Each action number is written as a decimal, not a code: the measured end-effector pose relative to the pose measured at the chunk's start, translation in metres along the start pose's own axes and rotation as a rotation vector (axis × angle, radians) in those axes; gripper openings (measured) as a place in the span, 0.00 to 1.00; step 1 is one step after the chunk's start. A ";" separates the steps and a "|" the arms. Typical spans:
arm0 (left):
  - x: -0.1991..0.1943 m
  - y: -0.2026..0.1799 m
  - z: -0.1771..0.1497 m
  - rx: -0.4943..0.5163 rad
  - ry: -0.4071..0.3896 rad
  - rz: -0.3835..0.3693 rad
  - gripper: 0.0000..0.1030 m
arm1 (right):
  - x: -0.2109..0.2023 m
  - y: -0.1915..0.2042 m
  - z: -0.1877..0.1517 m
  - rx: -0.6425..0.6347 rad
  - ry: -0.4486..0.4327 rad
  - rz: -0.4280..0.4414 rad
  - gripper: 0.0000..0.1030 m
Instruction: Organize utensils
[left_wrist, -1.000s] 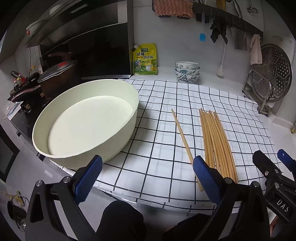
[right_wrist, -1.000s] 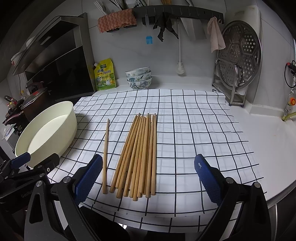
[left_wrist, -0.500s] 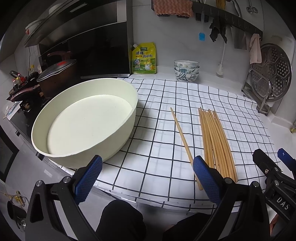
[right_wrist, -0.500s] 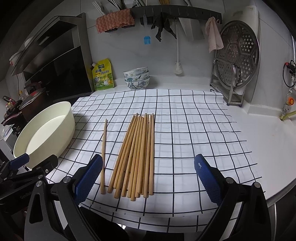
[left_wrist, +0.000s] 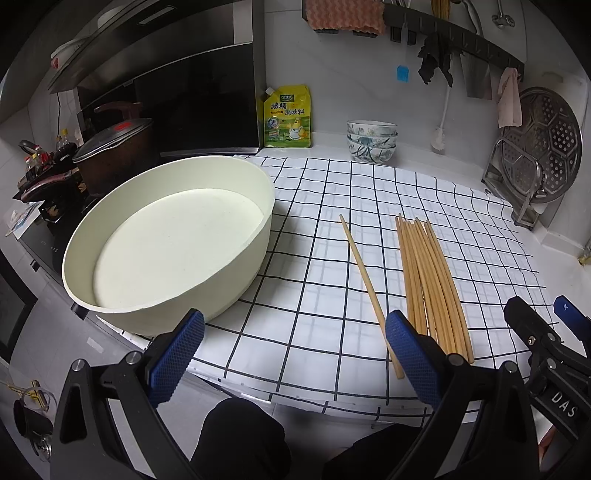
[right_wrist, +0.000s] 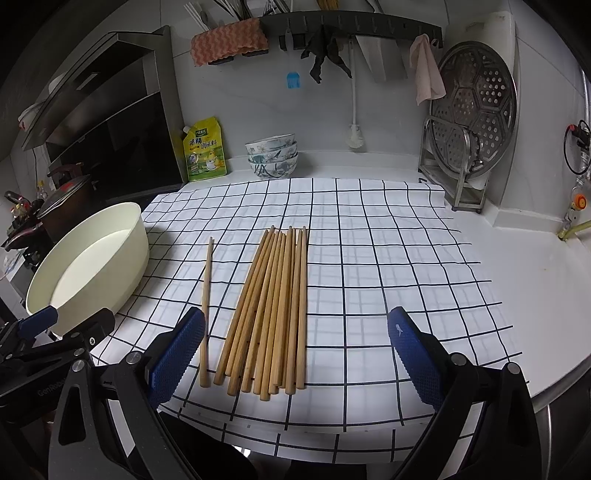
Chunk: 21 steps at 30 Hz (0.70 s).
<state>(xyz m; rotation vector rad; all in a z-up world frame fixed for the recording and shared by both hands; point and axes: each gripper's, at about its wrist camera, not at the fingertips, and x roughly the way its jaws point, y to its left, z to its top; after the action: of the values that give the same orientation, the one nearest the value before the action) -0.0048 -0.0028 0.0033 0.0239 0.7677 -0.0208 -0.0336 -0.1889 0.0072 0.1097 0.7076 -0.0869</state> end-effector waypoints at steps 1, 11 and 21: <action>0.000 -0.001 0.000 0.002 0.001 0.002 0.94 | 0.000 0.000 0.000 0.002 0.000 0.003 0.92; 0.001 0.000 0.000 -0.003 0.001 0.002 0.94 | 0.000 0.000 0.000 0.003 0.000 0.004 0.92; 0.001 0.001 0.000 -0.002 0.002 0.001 0.94 | 0.001 0.000 0.000 0.003 0.001 0.004 0.92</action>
<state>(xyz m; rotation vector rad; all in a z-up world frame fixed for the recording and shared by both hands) -0.0045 -0.0017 0.0024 0.0221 0.7701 -0.0190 -0.0333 -0.1890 0.0067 0.1137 0.7080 -0.0839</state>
